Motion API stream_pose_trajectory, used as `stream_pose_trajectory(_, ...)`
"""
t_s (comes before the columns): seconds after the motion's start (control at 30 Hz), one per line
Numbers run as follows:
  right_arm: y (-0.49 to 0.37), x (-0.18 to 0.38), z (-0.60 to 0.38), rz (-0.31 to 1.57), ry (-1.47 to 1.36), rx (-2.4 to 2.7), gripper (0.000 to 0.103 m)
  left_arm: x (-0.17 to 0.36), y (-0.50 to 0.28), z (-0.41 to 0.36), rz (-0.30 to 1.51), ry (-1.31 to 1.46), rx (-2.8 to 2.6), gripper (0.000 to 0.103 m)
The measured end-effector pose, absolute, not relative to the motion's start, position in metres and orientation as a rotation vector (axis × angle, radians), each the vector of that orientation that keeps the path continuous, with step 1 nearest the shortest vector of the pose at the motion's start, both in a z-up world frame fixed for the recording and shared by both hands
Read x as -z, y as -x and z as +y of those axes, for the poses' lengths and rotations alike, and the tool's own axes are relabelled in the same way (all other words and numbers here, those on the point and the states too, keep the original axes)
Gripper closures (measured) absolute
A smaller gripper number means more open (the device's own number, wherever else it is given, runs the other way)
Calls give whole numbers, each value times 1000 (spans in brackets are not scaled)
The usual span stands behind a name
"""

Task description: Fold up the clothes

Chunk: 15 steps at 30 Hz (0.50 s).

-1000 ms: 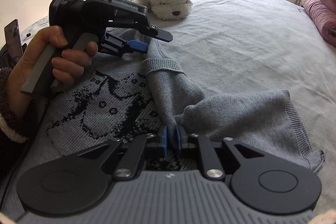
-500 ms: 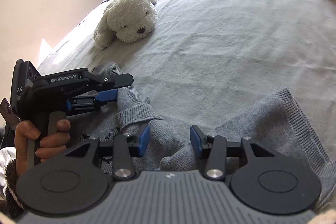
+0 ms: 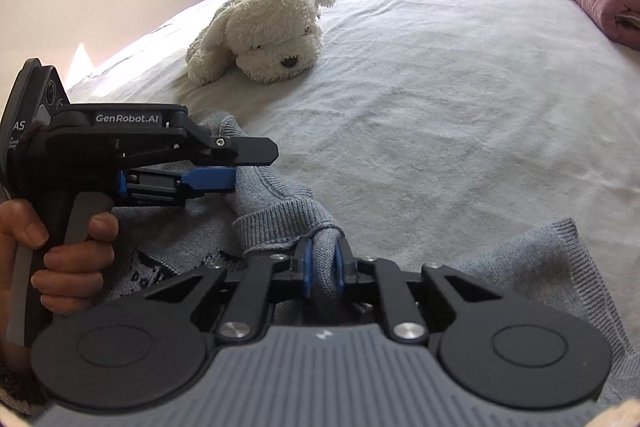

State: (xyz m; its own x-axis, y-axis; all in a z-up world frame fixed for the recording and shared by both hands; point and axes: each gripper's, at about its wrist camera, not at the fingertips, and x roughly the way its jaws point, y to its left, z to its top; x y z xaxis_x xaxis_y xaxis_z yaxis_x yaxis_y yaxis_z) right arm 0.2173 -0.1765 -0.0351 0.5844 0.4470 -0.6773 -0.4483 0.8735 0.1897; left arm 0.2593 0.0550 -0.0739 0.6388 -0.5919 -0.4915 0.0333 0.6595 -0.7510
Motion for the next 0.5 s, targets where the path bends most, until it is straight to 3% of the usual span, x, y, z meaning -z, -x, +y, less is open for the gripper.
stream_pose_trajectory(0.17, -227, 20, -179, 703, 77, -445, 95, 68, -256, 61, 773, 800, 404, 60)
stream_pose_trajectory(0.5, -286, 35, -172, 570, 274, -243, 95, 71, -258, 66, 754, 817, 408, 60)
